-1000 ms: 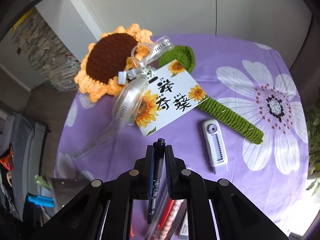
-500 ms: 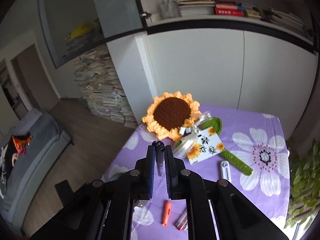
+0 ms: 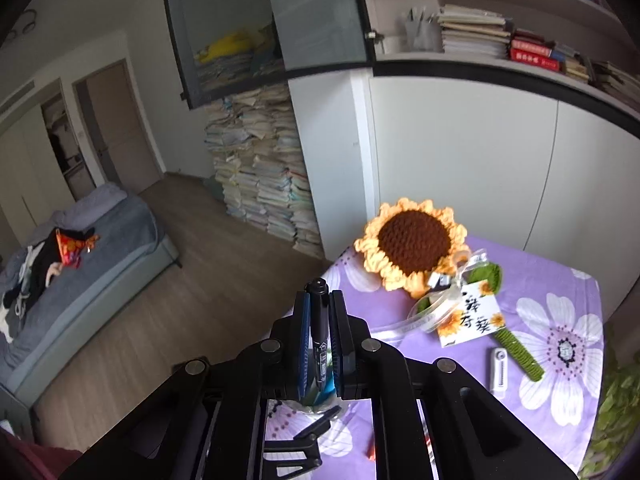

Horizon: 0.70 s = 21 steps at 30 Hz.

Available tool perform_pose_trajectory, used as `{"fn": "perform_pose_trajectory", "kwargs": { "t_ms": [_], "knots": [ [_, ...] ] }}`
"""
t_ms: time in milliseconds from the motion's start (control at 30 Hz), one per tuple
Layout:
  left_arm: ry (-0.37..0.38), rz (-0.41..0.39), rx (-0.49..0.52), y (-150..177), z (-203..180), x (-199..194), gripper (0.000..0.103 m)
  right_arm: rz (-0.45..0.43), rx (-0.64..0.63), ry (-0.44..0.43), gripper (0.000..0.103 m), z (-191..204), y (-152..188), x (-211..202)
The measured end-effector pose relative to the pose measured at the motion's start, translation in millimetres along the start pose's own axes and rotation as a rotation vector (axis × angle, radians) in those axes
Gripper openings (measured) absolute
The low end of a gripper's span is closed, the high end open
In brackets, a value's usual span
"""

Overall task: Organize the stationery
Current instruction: 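Lower the black marker into the grey cup and open the right gripper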

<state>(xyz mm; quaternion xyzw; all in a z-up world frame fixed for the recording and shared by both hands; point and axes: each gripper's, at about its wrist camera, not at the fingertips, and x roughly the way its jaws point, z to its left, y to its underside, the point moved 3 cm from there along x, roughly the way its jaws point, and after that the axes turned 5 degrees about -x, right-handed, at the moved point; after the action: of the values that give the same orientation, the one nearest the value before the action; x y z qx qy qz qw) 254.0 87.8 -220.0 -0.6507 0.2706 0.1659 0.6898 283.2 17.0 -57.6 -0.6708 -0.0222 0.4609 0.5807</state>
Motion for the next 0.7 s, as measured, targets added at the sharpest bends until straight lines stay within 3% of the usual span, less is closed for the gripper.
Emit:
{"fn": "perform_pose_trajectory", "kwargs": {
  "t_ms": [300,700],
  "knots": [
    [0.015,-0.003,-0.004,0,1,1,0.069,0.109,0.040,-0.021,0.010,-11,30,42],
    [0.016,-0.005,-0.003,0,1,1,0.069,0.132,0.122,-0.097,0.012,-29,52,30]
  ]
}}
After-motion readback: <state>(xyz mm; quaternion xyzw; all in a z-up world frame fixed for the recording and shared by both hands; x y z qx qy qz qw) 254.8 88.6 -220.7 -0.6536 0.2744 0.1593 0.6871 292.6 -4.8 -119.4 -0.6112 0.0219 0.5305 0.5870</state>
